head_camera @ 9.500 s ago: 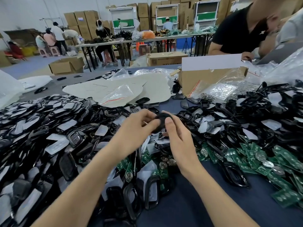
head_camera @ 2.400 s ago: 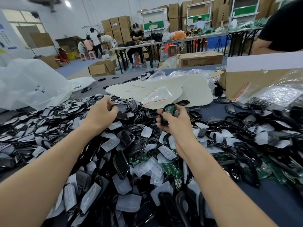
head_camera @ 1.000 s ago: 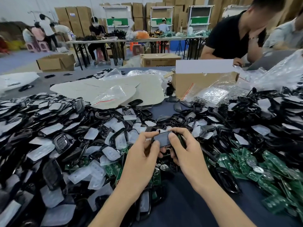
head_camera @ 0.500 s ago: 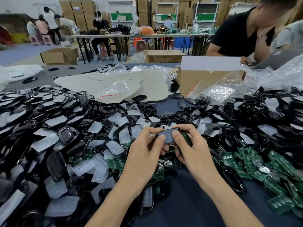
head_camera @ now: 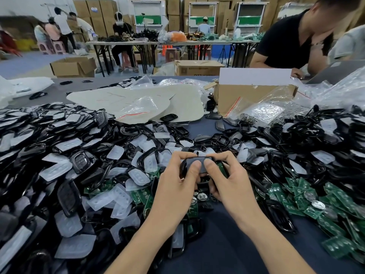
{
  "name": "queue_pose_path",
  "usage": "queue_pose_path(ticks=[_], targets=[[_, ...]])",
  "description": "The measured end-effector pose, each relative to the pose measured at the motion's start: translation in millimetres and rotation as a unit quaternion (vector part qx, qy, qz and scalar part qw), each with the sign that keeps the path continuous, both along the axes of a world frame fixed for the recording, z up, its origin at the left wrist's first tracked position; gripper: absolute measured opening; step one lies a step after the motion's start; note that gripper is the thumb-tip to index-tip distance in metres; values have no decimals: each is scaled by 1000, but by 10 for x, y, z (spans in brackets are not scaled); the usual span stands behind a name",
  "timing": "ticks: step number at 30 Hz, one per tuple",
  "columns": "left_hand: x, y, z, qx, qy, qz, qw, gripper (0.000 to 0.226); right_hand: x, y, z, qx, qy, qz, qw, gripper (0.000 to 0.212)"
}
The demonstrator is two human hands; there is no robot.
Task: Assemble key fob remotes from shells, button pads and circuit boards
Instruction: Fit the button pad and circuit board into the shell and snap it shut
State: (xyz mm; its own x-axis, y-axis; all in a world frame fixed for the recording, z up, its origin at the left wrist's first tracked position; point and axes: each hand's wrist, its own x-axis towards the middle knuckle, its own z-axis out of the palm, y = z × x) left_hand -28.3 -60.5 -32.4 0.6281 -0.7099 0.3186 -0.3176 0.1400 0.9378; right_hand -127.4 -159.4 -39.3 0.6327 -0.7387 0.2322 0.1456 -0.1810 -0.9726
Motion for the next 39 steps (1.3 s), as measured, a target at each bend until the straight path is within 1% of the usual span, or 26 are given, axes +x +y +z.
queue_pose_path(ticks=[4,10,12,16,20,23,26,29,34,36,39], targets=[[36,0,-10,1,12,-29,1000,15,-5,-18,5,5,-3,1,1000,11],[42,9,-22,16,-2,-23,1000,23,6,-19,-14,16,6,2,1000,8],[25,8,-15,5,18,-22,1000,23,9,-10,-17,26,1,1,1000,9],[-48,-13,12,-11,95,-56,994,16,8,5,-3,48,-21,-12,999,15],[-107,-42,36,-20,86,-62,994,13,27,47,5,65,-44,-6,997,13],[-133,-41,60,-29,108,-74,991,17,50,84,6,62,-48,8,997,12],[-124,-42,37,-18,132,-37,990,23,63,103,-3,66,-38,22,997,13],[-110,-38,12,-28,144,-1,989,18,68,130,-6,79,-30,46,995,12],[-118,-26,50,-36,171,1,985,26,84,159,-10,118,-42,74,989,17],[-128,-24,64,-36,172,9,984,29,94,153,-15,138,-54,74,986,14],[-129,-29,78,-32,154,27,987,29,105,150,-33,137,-58,85,985,8]])
